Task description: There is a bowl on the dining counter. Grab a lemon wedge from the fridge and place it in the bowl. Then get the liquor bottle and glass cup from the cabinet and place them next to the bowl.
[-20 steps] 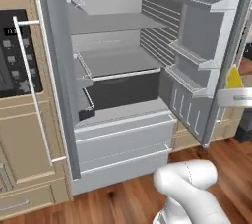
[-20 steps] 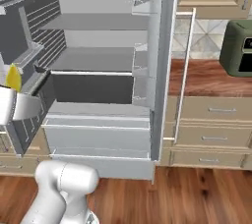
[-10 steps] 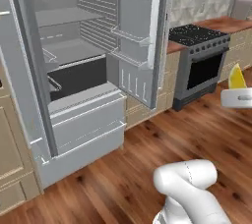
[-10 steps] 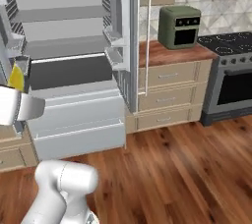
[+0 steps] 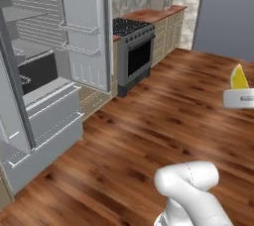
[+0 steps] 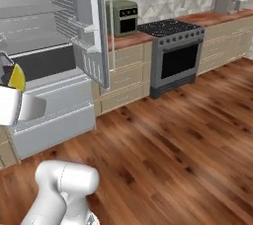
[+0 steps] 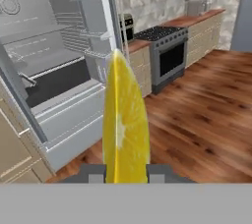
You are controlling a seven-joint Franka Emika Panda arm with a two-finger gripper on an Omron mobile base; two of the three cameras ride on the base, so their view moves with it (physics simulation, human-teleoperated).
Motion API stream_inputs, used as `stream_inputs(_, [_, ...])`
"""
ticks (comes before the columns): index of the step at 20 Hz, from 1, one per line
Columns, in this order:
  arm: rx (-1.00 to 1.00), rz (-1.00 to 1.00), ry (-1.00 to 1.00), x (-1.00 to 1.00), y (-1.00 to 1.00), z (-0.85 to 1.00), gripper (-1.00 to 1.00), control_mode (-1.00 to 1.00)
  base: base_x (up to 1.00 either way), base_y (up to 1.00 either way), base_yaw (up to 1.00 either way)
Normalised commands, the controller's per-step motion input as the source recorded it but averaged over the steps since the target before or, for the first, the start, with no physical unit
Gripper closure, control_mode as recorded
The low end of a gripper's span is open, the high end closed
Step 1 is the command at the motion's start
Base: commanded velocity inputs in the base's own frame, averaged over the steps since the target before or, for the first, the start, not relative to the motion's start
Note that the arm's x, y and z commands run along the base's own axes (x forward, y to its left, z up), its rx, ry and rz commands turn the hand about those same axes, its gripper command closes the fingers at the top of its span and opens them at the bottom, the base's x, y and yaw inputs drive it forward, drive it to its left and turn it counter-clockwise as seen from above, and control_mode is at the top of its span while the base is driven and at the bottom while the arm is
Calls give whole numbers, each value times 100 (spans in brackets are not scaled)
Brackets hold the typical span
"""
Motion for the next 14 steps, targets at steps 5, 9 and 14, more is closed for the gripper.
stream_inputs(5, [0, 0, 0, 0, 0, 0, 100, 100, -100, 31, -56])
stream_inputs(9, [0, 0, 0, 0, 0, 0, 100, 100, -100, 33, -55])
stream_inputs(14, [0, 0, 0, 0, 0, 0, 100, 100, -100, 33, -49])
